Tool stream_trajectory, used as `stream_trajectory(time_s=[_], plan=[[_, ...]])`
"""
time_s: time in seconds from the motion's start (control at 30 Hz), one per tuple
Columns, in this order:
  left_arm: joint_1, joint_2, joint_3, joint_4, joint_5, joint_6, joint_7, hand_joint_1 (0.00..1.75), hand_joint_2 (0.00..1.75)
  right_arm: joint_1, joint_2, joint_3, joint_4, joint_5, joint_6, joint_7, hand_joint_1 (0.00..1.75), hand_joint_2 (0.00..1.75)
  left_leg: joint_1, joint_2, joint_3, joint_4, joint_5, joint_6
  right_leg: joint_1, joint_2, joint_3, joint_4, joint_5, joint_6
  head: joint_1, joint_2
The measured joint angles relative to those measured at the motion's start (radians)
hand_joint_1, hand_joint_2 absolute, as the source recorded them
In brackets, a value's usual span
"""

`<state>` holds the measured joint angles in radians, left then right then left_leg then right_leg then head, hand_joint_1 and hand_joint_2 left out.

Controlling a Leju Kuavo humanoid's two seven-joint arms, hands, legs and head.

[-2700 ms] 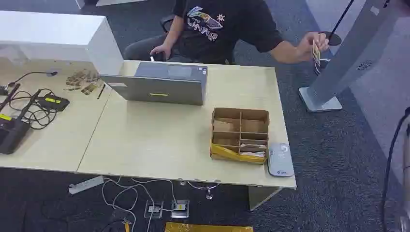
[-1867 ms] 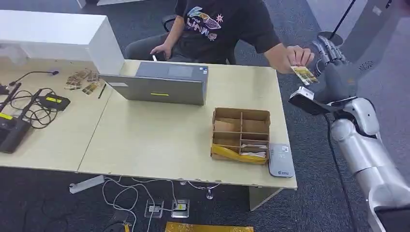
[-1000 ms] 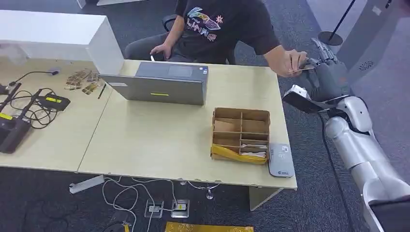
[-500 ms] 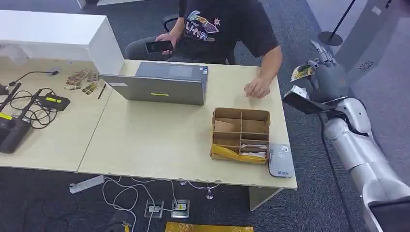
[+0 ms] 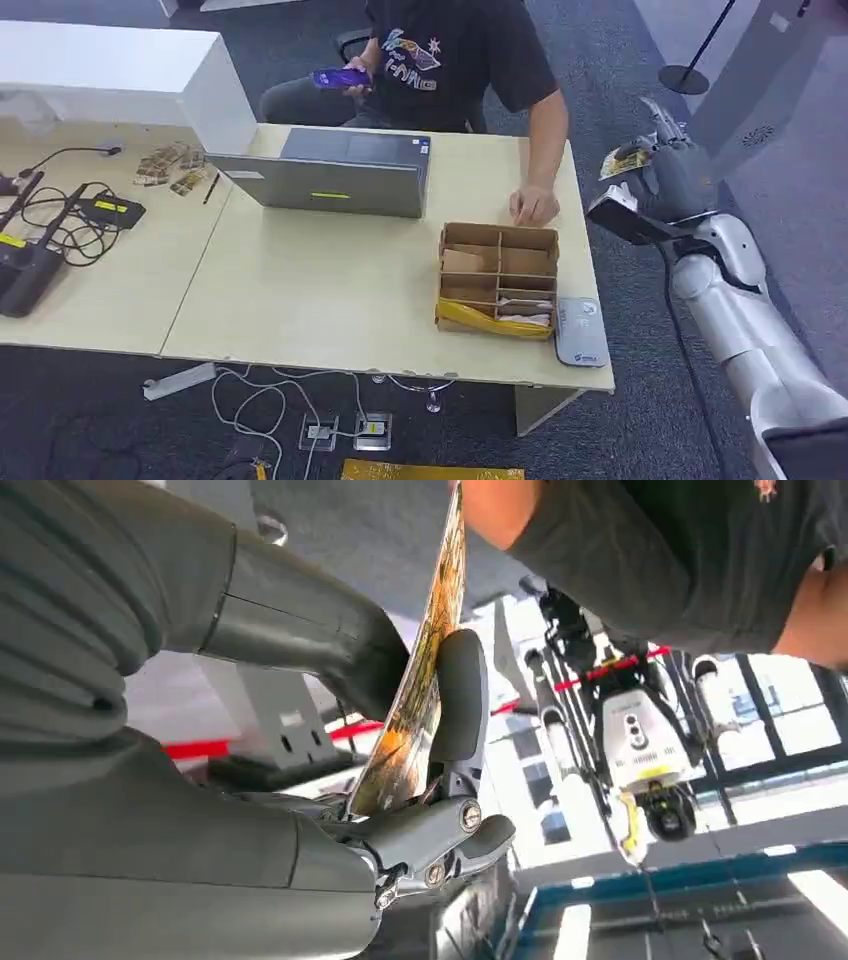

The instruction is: Pass the card to the sensor for recognition and then transmit it.

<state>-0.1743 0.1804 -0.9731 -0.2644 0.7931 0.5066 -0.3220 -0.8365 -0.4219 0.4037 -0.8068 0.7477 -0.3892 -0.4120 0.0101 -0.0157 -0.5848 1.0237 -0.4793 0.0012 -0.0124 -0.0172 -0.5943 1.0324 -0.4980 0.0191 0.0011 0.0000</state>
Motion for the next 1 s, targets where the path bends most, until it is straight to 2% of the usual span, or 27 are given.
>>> stream_trajectory(time_s=[0.17,0.43,0.5,0.53,0.6,0.63,1.0], plan=[[0.001,0.0,0.0,0.0,0.017,0.0,0.0,0.0,1.75,0.108,-0.043,-0.029,-0.084,-0.032,0.062,0.027,1.75,1.75,0.0,0.0,0.0,0.0,0.0,0.0,0.0,0.0,0.001,-0.001,0.0,0.0,0.001,0.0],[0.001,0.0,0.0,0.0,0.018,0.0,0.0,0.0,1.75,0.121,-0.048,-0.033,-0.095,-0.032,0.068,0.032,1.75,1.75,0.0,0.0,-0.001,0.0,-0.001,0.0,0.0,0.0,0.001,-0.001,0.0,0.0,0.001,0.0],[0.001,0.002,0.0,0.0,0.025,0.001,-0.005,0.0,1.75,0.183,-0.069,-0.054,-0.145,-0.032,0.092,0.052,1.75,1.75,0.0,0.0,0.0,0.0,-0.001,0.0,0.0,0.0,0.0,-0.001,0.0,0.0,0.0,0.0],[0.001,0.002,0.0,0.001,0.029,0.001,-0.013,0.0,1.75,0.262,-0.095,-0.084,-0.212,-0.024,0.12,0.077,1.75,1.75,0.0,0.0,0.0,0.0,-0.001,0.0,0.0,0.0,0.001,-0.001,0.0,0.0,0.0,0.0],[0.001,0.001,0.0,0.002,0.039,0.002,-0.014,0.0,1.75,0.393,-0.099,-0.12,-0.319,0.007,0.173,0.11,1.75,1.75,0.0,0.001,0.0,0.0,-0.001,0.0,0.0,0.001,0.0,-0.001,0.0,0.0,0.0,0.0],[0.001,0.001,0.0,0.002,0.04,0.002,-0.014,0.0,1.75,0.409,-0.099,-0.124,-0.333,0.009,0.179,0.114,1.75,1.75,0.0,0.001,0.0,0.0,-0.001,0.0,0.0,0.001,0.0,-0.001,0.0,0.0,0.0,0.0],[0.0,0.0,0.0,0.004,0.045,0.005,-0.012,0.0,1.75,0.482,-0.099,-0.127,-0.424,0.022,0.236,0.13,1.75,1.75,0.0,0.001,0.0,0.0,-0.001,0.0,0.0,0.001,0.0,-0.001,0.0,0.0,0.0,0.0]])
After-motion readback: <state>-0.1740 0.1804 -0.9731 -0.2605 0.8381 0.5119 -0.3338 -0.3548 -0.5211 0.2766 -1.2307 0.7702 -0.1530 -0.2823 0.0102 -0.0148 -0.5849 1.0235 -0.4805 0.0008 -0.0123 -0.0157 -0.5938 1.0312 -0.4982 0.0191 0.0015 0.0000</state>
